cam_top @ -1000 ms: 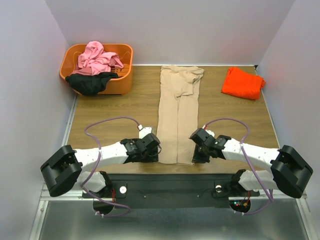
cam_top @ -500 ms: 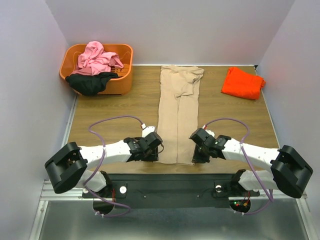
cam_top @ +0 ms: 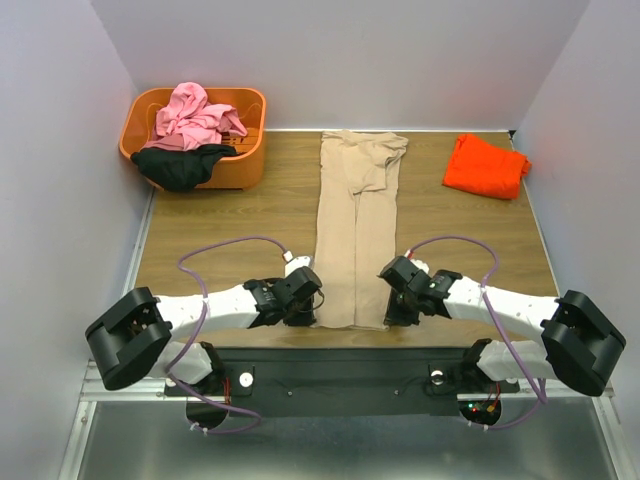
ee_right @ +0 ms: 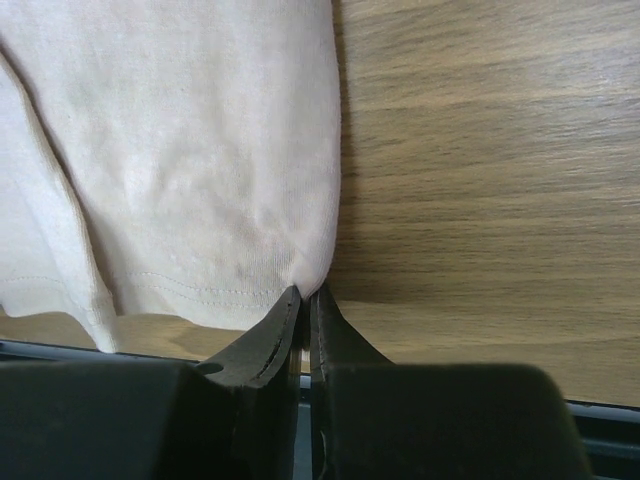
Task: Fold and stack the t-shirts
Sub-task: Fold the tshirt
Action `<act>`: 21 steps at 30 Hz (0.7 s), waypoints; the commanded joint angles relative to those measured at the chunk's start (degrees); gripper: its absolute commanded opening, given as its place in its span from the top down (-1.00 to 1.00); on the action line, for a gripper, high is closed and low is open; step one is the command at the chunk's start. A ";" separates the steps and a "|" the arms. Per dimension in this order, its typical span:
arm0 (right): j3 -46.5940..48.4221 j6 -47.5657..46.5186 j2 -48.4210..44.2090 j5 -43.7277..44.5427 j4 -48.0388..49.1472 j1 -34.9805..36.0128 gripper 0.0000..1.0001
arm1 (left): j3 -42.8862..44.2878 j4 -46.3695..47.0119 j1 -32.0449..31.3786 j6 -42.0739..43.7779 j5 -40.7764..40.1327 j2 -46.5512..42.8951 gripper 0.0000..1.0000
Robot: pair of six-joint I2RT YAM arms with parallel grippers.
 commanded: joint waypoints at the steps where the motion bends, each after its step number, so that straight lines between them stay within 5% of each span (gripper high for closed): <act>1: 2.23 -0.88 0.28 2.02 -0.99 0.84 0.99 | -0.63 -0.24 -0.49 -0.18 1.50 -1.73 1.00; 21: 16.20 -2.37 -0.70 11.77 -8.81 0.57 0.99 | 13.51 -4.02 6.88 5.08 3.08 0.82 1.00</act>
